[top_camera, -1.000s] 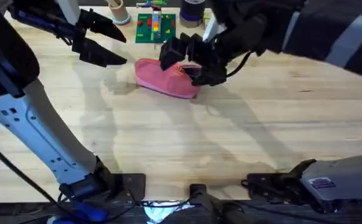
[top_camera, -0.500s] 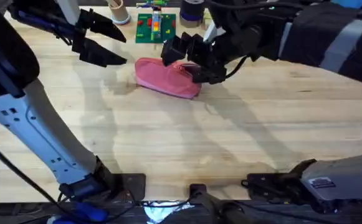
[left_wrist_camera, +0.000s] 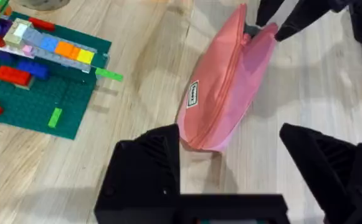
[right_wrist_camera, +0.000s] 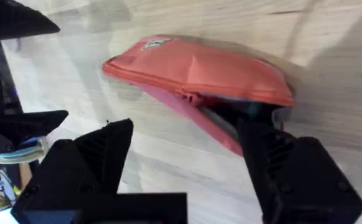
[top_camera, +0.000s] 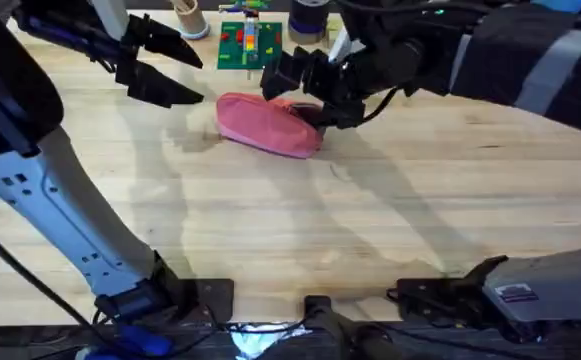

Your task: Unzip the bag, pick up the pens from the table one at a time and place them inside, then zip the bag closed.

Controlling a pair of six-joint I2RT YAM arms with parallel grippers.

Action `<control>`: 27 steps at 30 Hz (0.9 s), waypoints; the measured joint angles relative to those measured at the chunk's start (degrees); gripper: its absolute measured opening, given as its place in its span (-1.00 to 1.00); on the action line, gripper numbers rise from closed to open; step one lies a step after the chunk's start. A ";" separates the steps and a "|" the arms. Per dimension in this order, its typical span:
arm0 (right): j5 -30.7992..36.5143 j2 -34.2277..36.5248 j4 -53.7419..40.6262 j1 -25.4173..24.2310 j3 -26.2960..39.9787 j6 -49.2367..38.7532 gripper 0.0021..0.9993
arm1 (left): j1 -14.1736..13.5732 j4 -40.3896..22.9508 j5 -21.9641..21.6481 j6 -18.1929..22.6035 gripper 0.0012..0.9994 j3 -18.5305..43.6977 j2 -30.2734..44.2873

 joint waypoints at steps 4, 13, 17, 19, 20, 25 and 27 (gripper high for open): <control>1.30 0.00 0.02 -0.11 -0.02 -0.25 0.99 | 0.00 0.00 0.00 0.00 0.99 0.00 0.00; 3.36 0.02 0.31 0.19 -0.04 -1.05 0.99 | 0.00 0.00 0.00 0.00 0.99 0.00 0.00; 3.48 1.31 1.88 1.37 -0.04 -1.03 0.99 | 0.00 0.00 0.00 0.00 0.99 0.00 -0.02; 3.48 2.56 3.24 1.87 -0.04 -1.01 0.99 | 0.00 0.00 0.00 0.00 0.99 0.00 0.00; 3.45 3.22 3.89 2.08 -0.04 -1.01 0.99 | 0.00 0.00 0.00 0.00 0.99 0.00 0.00; 3.77 5.04 5.47 2.32 -0.20 -0.53 0.99 | 0.00 0.00 -0.02 0.00 0.99 0.00 -0.01; 3.87 5.07 10.77 2.32 -2.26 0.75 0.99 | 0.00 0.00 -0.02 0.00 0.99 0.00 0.00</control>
